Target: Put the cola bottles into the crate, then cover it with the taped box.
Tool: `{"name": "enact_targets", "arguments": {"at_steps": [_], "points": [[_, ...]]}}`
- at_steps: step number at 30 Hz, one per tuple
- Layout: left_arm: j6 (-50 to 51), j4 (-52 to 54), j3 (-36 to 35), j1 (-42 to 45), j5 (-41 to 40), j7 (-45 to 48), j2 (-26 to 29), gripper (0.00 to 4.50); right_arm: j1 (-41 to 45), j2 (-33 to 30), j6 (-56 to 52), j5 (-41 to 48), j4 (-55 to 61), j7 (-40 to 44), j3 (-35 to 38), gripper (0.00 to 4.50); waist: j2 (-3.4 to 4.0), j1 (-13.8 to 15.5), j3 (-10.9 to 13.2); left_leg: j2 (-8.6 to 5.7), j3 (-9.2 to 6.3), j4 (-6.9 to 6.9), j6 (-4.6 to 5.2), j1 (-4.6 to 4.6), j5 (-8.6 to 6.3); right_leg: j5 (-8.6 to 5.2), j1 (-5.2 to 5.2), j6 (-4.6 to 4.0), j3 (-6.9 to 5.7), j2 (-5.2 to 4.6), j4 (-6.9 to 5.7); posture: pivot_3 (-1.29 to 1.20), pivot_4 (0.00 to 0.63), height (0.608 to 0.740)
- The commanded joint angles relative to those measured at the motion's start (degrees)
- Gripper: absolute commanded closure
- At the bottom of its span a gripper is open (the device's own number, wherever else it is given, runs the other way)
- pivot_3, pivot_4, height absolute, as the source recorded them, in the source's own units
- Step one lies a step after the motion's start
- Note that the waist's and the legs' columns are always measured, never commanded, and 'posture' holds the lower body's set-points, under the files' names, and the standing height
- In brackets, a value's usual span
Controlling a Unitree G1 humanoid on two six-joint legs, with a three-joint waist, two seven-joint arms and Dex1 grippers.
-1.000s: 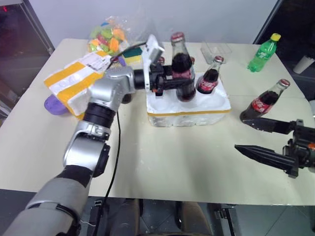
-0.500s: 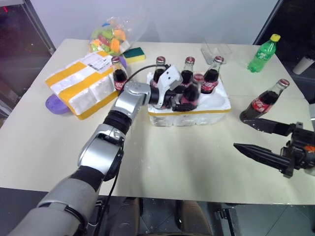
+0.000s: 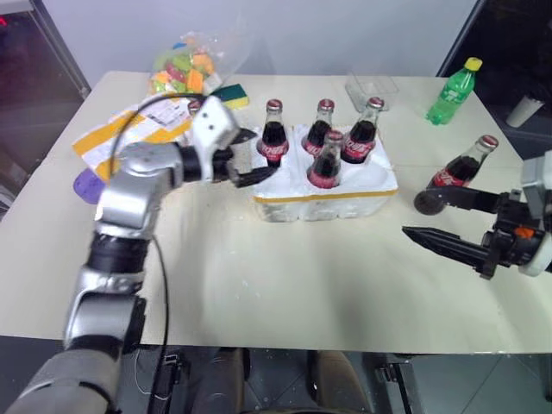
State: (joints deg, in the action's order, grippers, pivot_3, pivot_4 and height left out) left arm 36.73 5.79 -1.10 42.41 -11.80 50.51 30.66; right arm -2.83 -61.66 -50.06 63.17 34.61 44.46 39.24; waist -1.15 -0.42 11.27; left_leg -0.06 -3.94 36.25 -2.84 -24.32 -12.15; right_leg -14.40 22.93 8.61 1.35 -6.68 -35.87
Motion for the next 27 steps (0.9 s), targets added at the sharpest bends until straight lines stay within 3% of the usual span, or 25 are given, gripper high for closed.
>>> {"name": "enact_targets", "arguments": {"at_steps": [1, 5, 12, 18, 27], "points": [[6.32, 6.51, -4.21, -2.18, 1.55, -8.71, 1.65, 0.02, 1.95, -0.77, 2.26, -1.93, -0.10, 1.61, -1.35, 0.00, 0.00, 0.18, 0.00, -0.01, -0.01, 0.03, -0.01, 0.03, 0.00, -0.01, -0.04, 0.00, -0.01, 0.00, 0.00, 0.00, 0.150, 0.739], [9.69, 5.29, -5.71, -2.86, 2.87, -16.22, 1.39, 0.02, 5.08, -1.12, 2.86, -2.66, -1.34, 2.99, -3.71, 0.00, -0.02, 0.11, 0.01, -0.01, -0.01, 0.20, -0.03, 0.03, 0.01, -0.04, -0.13, -0.05, 0.00, 0.00, 0.02, 0.00, 0.150, 0.739], [5.82, -3.11, -4.03, -0.29, 5.03, -23.55, -1.52, 0.02, 8.61, -0.60, 3.02, -4.09, -2.31, 2.80, -6.77, 0.00, -0.03, 0.01, 0.01, -0.01, -0.01, 0.17, -0.03, 0.03, 0.02, -0.02, -0.09, 0.00, 0.00, 0.00, 0.00, 0.00, 0.150, 0.739], [5.09, -4.84, -2.92, 0.16, 4.49, -24.64, -2.96, 0.02, 9.20, -0.01, 1.86, -2.45, -1.90, 1.45, -5.30, 0.00, -0.02, -0.06, 0.01, -0.01, -0.01, 0.13, -0.03, 0.03, 0.01, -0.01, -0.08, 0.01, 0.00, 0.00, -0.01, 0.00, 0.150, 0.739], [-2.35, -20.95, -0.99, 5.85, 5.93, -26.51, -6.94, 0.02, 9.55, -0.41, 0.92, -0.84, -1.35, -0.81, -4.29, 0.00, -0.02, 0.06, 0.00, -0.02, 0.00, 0.16, -0.03, 0.02, 0.02, -0.01, -0.07, 0.01, 0.00, 0.00, -0.03, 0.00, 0.150, 0.739]]}}
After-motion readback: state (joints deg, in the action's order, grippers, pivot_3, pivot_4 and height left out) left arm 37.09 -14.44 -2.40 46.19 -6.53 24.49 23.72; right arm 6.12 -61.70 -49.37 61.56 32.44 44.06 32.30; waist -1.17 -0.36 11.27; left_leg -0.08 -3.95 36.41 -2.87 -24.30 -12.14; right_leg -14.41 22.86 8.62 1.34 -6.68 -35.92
